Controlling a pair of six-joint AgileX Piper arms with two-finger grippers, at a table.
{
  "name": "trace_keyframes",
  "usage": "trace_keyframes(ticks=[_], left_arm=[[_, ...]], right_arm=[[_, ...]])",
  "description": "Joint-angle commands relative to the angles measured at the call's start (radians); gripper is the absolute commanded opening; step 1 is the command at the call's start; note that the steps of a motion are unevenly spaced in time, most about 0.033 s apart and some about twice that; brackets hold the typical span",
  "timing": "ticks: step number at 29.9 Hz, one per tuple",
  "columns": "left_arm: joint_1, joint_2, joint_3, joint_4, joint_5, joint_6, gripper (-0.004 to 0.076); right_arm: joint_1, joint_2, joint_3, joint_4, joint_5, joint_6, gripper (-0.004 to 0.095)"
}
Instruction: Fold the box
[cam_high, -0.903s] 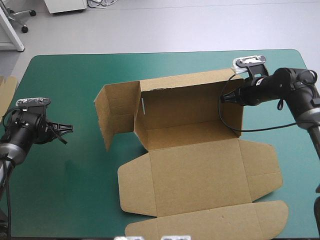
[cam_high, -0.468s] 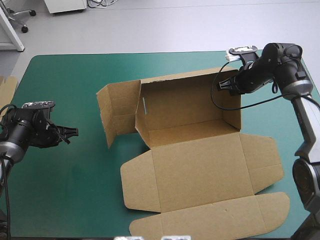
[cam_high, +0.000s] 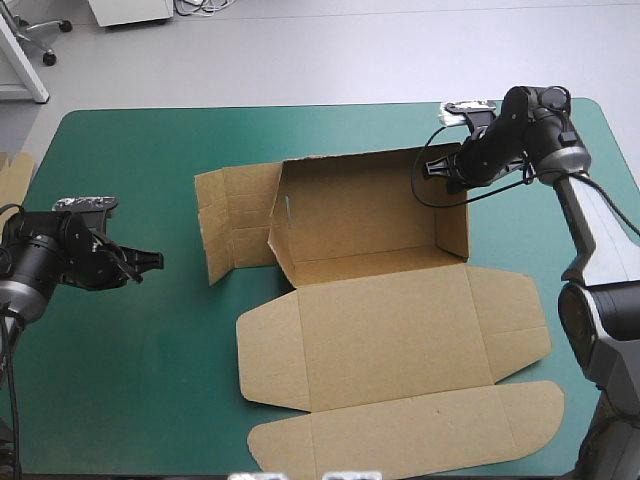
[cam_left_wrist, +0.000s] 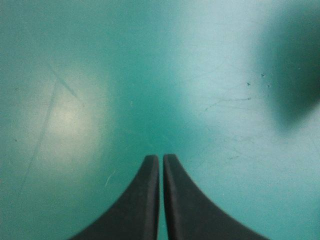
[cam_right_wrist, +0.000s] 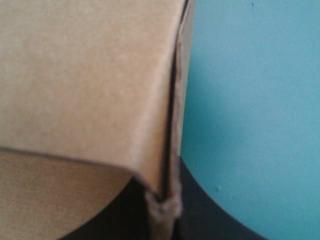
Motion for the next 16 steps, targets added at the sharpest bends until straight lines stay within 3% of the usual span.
trace_keyframes(ticks=[1, 5, 10, 16], left_arm=[[-0.002, -0.026, -0.033, -0.006, -0.015, 0.005, 0.0015], [-0.002, -0.026, -0.033, -0.003, -0.011, 0.005, 0.0015], [-0.002, -0.026, -0.033, -0.003, -0.011, 0.005, 0.0016], [-0.002, -0.026, -0.033, 0.037, -0.013, 0.005, 0.0015]], right_arm=[[-0.003, -0.028, -0.039, 0.025, -0.037, -0.016, 0.0046], [-0.003, -0.028, -0.058, 0.020, -0.078, -0.016, 0.0194], [-0.003, -0.028, -0.096, 0.018, -0.114, -0.011, 0.0457], [-0.003, -0.031, -0.156, 0.018, -0.077, -0.006, 0.0502]])
